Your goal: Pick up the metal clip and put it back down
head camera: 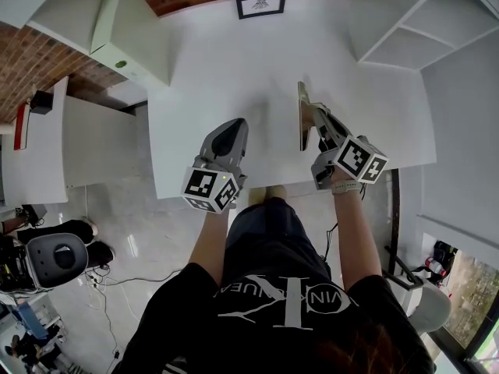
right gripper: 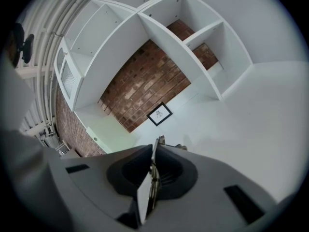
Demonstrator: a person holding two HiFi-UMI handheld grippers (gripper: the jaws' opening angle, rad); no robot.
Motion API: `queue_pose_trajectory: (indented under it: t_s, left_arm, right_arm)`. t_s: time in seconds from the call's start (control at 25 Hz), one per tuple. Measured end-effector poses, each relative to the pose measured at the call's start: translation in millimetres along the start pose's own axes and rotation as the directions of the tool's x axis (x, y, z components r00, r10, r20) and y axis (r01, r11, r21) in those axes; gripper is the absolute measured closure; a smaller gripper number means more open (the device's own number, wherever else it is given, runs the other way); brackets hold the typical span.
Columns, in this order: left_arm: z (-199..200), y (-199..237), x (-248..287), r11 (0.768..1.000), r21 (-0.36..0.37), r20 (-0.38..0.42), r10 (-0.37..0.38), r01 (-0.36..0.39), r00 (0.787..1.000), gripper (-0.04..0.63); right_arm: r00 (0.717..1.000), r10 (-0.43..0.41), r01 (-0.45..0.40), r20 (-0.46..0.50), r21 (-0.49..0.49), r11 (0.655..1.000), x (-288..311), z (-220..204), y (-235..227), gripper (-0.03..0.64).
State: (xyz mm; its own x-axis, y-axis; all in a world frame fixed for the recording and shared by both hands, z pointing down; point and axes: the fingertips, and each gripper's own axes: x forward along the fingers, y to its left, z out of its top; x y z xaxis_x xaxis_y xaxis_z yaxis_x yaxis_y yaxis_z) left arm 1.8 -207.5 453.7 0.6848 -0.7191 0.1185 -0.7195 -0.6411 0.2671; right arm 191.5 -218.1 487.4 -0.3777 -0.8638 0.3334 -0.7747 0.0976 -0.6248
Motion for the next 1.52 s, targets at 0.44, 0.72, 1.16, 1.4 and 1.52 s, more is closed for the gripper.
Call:
queue_pose_trajectory:
  t_s: [0.44, 0.72, 1.16, 1.4, 1.52]
  left_arm:
    - [20, 11, -5, 0.999, 0.023, 0.027, 0.028, -0.029, 0.999, 0.584]
    - [36, 18, -6, 0.998, 0.038, 0.047, 0.039, -0.041, 0.998, 0.584]
    - [53, 23, -5, 0.998, 0.051, 0.074, 0.045, -0.049, 0.996, 0.584]
    - [64, 24, -6, 0.996, 0.059, 0.095, 0.055, -0.061, 0.994, 0.584]
    - [70, 24, -8, 0.995, 0.066, 0.106, 0.062, -0.07, 0.992, 0.585]
  right_arm:
    - [0.998, 0.029, -0.025, 0.048, -0.078, 0.997, -6, 25, 18, 0.588]
    - [0.996, 0.045, -0.035, 0.08, -0.128, 0.991, -9, 42, 32, 0.589]
    - [0.99, 0.066, -0.036, 0.127, -0.222, 0.974, -15, 65, 51, 0.589]
    - [0.985, 0.077, -0.032, 0.151, -0.279, 0.96, -21, 78, 59, 0.589]
    - [0.982, 0.088, -0.033, 0.165, -0.307, 0.951, -25, 85, 64, 0.589]
